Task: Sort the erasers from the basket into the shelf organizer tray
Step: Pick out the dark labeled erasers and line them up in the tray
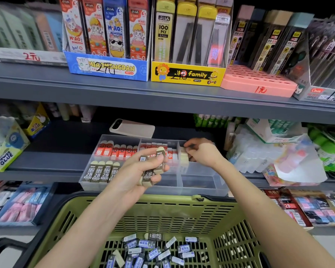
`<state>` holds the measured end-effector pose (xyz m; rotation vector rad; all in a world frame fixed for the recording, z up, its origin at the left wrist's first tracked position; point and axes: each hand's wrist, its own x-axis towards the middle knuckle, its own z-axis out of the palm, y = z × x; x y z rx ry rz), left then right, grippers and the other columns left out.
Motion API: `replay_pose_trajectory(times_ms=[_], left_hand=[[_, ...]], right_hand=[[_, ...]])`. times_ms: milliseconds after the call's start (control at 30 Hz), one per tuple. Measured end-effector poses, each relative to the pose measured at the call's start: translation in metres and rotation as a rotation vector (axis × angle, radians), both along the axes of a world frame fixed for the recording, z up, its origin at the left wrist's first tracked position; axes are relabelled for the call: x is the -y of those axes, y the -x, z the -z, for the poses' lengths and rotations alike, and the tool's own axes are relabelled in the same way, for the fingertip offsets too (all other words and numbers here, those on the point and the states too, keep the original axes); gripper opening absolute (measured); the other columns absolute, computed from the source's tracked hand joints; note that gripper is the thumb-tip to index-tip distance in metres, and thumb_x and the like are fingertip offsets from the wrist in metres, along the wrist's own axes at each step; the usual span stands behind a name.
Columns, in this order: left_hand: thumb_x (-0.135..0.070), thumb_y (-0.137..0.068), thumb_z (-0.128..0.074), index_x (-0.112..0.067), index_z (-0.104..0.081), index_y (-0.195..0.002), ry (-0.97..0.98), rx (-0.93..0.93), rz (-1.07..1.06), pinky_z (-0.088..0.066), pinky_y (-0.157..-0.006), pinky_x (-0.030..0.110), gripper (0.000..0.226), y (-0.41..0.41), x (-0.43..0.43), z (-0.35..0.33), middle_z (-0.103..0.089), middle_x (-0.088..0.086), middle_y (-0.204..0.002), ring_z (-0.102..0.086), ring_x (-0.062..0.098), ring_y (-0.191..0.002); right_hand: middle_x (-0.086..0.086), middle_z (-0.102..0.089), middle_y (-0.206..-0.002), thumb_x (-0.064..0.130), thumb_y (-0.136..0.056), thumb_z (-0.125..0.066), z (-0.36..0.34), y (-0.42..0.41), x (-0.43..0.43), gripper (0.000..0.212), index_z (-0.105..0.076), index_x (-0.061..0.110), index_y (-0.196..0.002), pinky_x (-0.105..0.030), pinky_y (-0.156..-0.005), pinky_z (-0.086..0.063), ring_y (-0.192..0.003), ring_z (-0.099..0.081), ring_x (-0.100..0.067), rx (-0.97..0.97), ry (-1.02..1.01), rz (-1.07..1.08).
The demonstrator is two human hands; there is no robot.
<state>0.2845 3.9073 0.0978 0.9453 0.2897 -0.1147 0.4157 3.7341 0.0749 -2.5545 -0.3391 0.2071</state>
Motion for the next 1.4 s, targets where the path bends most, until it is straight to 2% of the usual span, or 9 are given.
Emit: replay_pose_trajectory(times_ms=[67,133,300,467,567,967,1133,1267,1400], left_hand=[[-0.005,-0.060,-0.071,-0.002,-0.060,-0.102,-0.021,0.005,-0.012,-0.040,-0.037,0.019,0.043,0.002,-0.002,-0.001,-0.072,0.018,-0.083,-0.069,0.022,-0.066],[-0.006,-0.058,-0.072,-0.002,-0.061,-0.100,-0.039,0.015,-0.016,-0.040,-0.037,0.019,0.043,0.004,-0.004,0.000,-0.072,0.019,-0.087,-0.070,0.023,-0.069],[-0.014,-0.051,-0.078,-0.005,-0.061,-0.098,-0.161,0.060,0.002,-0.038,-0.038,0.018,0.050,0.013,-0.009,0.000,-0.071,0.014,-0.077,-0.070,0.023,-0.072],[-0.028,-0.062,-0.078,-0.012,-0.066,-0.098,-0.265,0.074,-0.042,-0.043,-0.043,0.019,0.041,0.026,-0.031,-0.002,-0.073,0.015,-0.086,-0.065,0.014,-0.064],[-0.009,-0.082,-0.059,-0.006,-0.063,-0.099,-0.110,0.046,-0.227,-0.048,-0.045,0.021,0.018,0.031,-0.064,0.002,-0.073,0.013,-0.086,-0.070,0.018,-0.072],[0.012,-0.091,-0.042,-0.001,-0.057,-0.101,0.094,0.110,-0.423,-0.059,-0.075,0.036,0.022,0.039,-0.111,0.008,-0.073,0.017,-0.095,-0.069,0.031,-0.097],[0.011,-0.091,-0.042,-0.001,-0.056,-0.104,0.183,0.130,-0.376,-0.059,-0.074,0.034,0.022,0.035,-0.103,0.015,-0.072,0.018,-0.099,-0.069,0.029,-0.099],[0.007,-0.091,-0.045,-0.001,-0.056,-0.107,0.251,0.167,-0.331,-0.056,-0.084,0.036,0.022,0.032,-0.096,0.018,-0.070,0.018,-0.107,-0.067,0.028,-0.104],[0.004,-0.089,-0.048,-0.004,-0.057,-0.107,0.265,0.193,-0.342,-0.054,-0.088,0.036,0.022,0.030,-0.091,0.019,-0.070,0.016,-0.110,-0.066,0.025,-0.107]], right_hand=[[-0.007,-0.070,-0.103,0.021,-0.094,-0.049,-0.009,0.008,0.000,0.022,-0.066,0.017,-0.107,-0.034,-0.085,-0.050,-0.097,-0.062,-0.027,0.182,0.135,0.046],[-0.006,-0.072,-0.087,0.028,-0.094,-0.049,-0.022,0.025,-0.005,0.022,-0.069,0.018,-0.093,-0.034,-0.078,-0.050,-0.082,-0.064,-0.019,0.270,-0.071,0.059],[-0.001,-0.067,-0.065,0.028,-0.086,-0.065,-0.054,0.080,-0.032,0.015,-0.071,0.015,-0.083,-0.022,-0.047,-0.046,-0.055,-0.057,-0.006,-0.162,-0.611,-0.175],[-0.007,-0.064,-0.064,0.005,-0.087,-0.062,-0.061,0.084,-0.048,0.007,-0.068,0.004,-0.084,-0.017,-0.050,-0.049,-0.051,-0.058,-0.007,-0.266,-0.838,-0.115],[-0.008,-0.065,-0.070,0.003,-0.089,-0.059,-0.056,0.079,-0.063,0.011,-0.068,0.005,-0.083,-0.016,-0.054,-0.053,-0.053,-0.061,-0.007,-0.327,-0.967,-0.002],[0.006,-0.063,-0.066,0.021,-0.076,-0.076,-0.028,0.069,-0.131,0.020,-0.059,0.021,-0.066,-0.029,-0.077,-0.049,-0.075,-0.063,-0.015,-0.121,-0.190,-0.186],[0.010,-0.066,-0.076,0.025,-0.084,-0.068,-0.005,0.086,-0.128,0.010,-0.070,0.021,-0.076,-0.024,-0.075,-0.040,-0.066,-0.048,0.001,0.145,-0.108,-0.222],[0.001,-0.066,-0.093,0.029,-0.085,-0.066,0.003,0.093,-0.126,0.016,-0.074,0.019,-0.095,-0.023,-0.078,-0.030,-0.086,-0.044,-0.012,0.394,0.004,-0.264],[0.000,-0.065,-0.072,0.033,-0.089,-0.060,-0.013,0.108,-0.124,0.023,-0.072,0.018,-0.076,-0.019,-0.066,-0.037,-0.070,-0.050,-0.004,0.281,-0.392,-0.191]])
